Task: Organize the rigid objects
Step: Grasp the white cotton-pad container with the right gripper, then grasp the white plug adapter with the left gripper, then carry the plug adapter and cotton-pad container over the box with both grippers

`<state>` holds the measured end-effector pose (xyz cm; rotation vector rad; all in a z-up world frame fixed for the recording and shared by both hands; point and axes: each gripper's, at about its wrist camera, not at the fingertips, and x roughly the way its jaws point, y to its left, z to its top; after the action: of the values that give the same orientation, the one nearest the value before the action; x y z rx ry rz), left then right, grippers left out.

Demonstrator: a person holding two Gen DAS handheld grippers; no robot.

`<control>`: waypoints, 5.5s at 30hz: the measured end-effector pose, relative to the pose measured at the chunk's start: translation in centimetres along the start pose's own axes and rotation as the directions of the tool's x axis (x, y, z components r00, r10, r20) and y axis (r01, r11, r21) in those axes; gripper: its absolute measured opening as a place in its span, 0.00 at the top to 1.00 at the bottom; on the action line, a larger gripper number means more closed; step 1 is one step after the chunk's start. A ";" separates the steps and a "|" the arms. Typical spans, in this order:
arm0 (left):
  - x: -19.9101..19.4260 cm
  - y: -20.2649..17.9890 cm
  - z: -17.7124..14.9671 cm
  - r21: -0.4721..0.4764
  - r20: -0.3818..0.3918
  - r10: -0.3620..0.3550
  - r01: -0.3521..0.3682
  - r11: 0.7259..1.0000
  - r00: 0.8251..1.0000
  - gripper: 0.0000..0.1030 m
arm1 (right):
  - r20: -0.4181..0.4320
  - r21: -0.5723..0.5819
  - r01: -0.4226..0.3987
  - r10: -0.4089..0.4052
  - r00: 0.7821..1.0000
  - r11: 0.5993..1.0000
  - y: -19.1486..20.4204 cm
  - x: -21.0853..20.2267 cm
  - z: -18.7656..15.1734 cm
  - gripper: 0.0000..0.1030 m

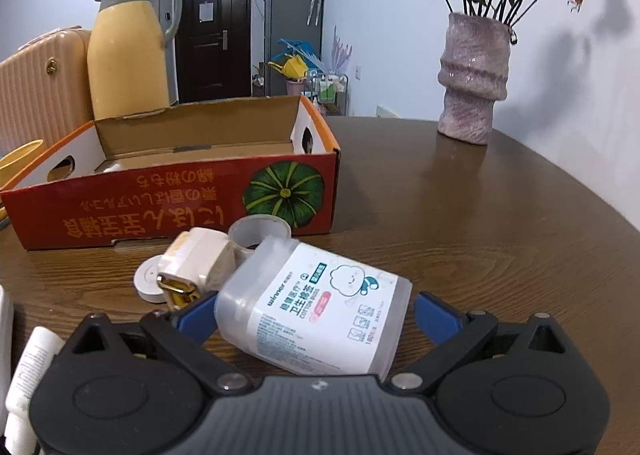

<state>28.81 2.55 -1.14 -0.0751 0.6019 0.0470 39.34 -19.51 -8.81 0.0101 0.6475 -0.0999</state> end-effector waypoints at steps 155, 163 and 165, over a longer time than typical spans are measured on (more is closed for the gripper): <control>9.3 -3.3 11.4 -0.056 0.193 -0.009 0.020 0.998 0.981 0.69 | 0.271 -0.176 -0.245 0.286 0.919 0.954 3.4 -0.4 9.0 0.20; 11.6 -3.4 12.3 -0.052 0.170 0.002 0.007 0.999 0.985 0.69 | 0.236 -0.163 -0.248 0.282 0.930 0.955 3.9 1.8 10.6 0.20; 12.2 -3.4 12.5 -0.048 0.160 0.006 0.002 0.999 0.987 0.69 | 0.219 -0.158 -0.251 0.282 0.934 0.955 3.9 2.4 11.0 0.20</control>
<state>46.15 0.54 2.41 -0.1164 0.4403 0.0688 48.26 -16.25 -1.63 -0.0366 0.4041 0.2020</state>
